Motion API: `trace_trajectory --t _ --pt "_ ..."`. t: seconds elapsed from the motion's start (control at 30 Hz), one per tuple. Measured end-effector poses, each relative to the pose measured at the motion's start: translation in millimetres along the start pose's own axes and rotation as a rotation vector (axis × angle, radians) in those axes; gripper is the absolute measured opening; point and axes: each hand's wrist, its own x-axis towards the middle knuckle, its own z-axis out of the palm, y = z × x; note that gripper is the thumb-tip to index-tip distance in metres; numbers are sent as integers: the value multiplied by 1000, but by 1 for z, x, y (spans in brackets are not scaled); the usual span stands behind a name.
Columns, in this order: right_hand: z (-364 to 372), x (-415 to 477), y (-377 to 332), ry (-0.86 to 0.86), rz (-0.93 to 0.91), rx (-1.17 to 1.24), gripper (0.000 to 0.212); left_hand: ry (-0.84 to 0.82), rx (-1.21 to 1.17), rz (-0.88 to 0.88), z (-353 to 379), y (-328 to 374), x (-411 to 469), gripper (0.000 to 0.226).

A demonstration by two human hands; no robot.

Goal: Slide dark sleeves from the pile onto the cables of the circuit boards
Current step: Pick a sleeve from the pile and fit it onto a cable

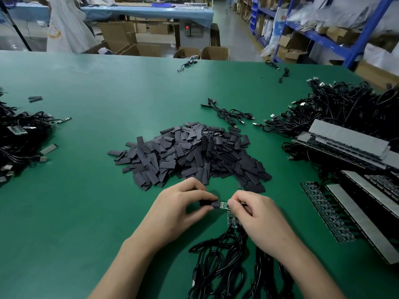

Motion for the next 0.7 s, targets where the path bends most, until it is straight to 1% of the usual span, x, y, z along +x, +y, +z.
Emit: trace_trajectory --t 0.2,0.43,0.7 --pt "1 1 2 11 13 16 33 -10 -44 0 1 1 0 17" --pt "1 0 1 5 9 23 31 36 -84 -66 3 0 0 18" --pt "1 -1 -2 -9 12 11 27 -3 -111 -46 5 3 0 18"
